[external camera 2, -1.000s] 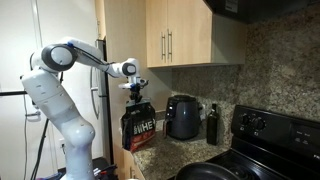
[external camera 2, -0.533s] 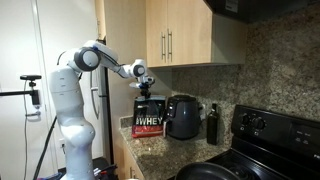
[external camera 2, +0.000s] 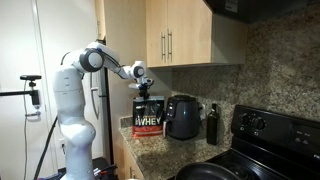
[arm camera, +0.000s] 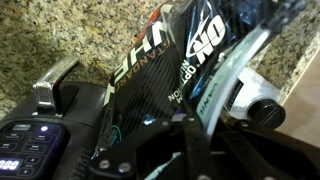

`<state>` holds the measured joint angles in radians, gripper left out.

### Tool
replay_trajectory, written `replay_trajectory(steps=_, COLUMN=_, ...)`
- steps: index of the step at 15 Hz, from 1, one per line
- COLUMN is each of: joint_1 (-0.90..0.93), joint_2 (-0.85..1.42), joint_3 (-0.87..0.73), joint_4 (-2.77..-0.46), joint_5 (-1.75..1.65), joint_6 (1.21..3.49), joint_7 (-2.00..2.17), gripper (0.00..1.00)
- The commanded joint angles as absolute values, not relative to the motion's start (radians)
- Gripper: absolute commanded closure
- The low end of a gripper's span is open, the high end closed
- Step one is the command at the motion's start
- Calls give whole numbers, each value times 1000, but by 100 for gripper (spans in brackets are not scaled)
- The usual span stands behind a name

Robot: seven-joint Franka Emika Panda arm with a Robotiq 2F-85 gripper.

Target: Move the packet of whey to the left side of the countertop

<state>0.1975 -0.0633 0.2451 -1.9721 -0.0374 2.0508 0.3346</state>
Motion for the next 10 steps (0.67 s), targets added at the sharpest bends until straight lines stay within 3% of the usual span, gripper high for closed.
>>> replay_trajectory(steps=1, joint_1=235, joint_2=-43, joint_3=262, joint_4=-1937, joint_5=-5, joint_6=1978, joint_7=192, gripper=100)
replay_trajectory(steps=10, joint_1=243, joint_2=-21, joint_3=254, joint_4=-1909, joint_5=-20, joint_6=1970, joint_7=187, gripper=100)
